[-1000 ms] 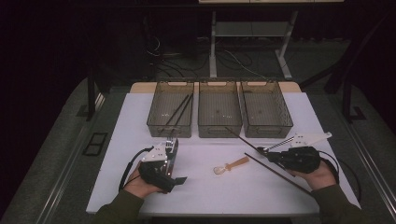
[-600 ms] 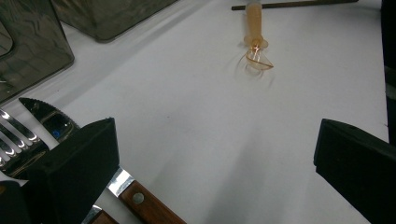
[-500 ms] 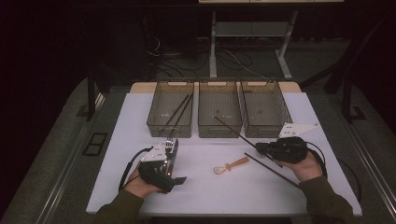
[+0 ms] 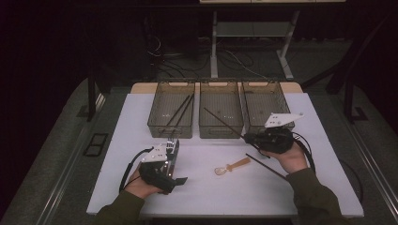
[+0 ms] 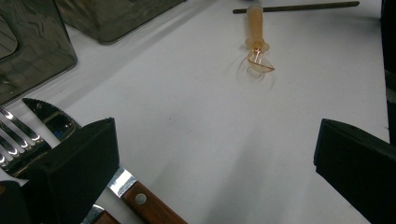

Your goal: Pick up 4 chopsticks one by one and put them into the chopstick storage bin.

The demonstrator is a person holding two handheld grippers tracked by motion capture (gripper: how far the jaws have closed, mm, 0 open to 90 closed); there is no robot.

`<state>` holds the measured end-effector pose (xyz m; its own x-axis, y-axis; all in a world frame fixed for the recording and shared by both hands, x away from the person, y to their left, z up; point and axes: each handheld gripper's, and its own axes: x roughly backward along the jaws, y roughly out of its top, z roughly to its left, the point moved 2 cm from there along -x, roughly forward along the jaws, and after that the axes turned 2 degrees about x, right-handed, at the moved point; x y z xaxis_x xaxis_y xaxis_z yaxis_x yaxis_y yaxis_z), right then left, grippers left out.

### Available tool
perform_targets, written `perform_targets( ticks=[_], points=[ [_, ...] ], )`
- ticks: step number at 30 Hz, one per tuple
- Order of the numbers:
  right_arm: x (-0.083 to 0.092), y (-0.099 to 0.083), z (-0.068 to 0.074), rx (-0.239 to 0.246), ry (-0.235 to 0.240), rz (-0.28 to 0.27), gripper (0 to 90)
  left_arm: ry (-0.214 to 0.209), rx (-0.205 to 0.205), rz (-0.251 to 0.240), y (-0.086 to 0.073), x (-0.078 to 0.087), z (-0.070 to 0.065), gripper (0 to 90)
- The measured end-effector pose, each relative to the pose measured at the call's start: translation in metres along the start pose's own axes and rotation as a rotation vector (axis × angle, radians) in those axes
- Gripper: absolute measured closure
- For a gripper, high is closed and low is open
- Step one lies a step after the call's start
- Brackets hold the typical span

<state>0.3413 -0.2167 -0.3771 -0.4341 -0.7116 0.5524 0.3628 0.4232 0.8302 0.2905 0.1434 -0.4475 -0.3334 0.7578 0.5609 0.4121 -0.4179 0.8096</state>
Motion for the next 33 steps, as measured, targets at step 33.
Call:
perform_targets(
  ticks=[33],
  points=[
    [-0.098,0.096,-0.001,-0.033,-0.027,-0.041,85.5,0.023,0.023,-0.003,0.000,0.000,0.000,0.0]
  ],
)
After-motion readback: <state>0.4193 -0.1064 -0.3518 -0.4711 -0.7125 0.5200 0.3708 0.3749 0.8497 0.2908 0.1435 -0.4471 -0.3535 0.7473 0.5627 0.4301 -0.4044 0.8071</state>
